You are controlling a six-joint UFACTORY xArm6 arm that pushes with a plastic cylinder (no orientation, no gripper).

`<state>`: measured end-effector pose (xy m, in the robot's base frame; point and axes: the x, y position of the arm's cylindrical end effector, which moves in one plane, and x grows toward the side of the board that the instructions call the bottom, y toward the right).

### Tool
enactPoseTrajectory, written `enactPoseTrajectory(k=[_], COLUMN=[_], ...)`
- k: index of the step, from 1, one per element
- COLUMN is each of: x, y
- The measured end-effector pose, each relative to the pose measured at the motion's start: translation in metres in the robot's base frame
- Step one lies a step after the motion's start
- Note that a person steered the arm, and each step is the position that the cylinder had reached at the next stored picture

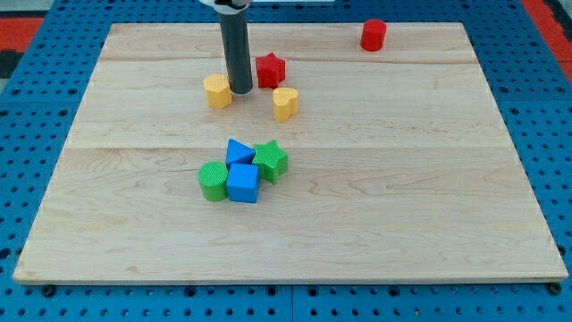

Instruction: Move the red star top right diagonally to the yellow heart

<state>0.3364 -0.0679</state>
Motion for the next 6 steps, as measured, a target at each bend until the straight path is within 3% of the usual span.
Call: enactPoseTrajectory(k=[2,6], x=[-0.033,-0.095], y=[0.044,0.055])
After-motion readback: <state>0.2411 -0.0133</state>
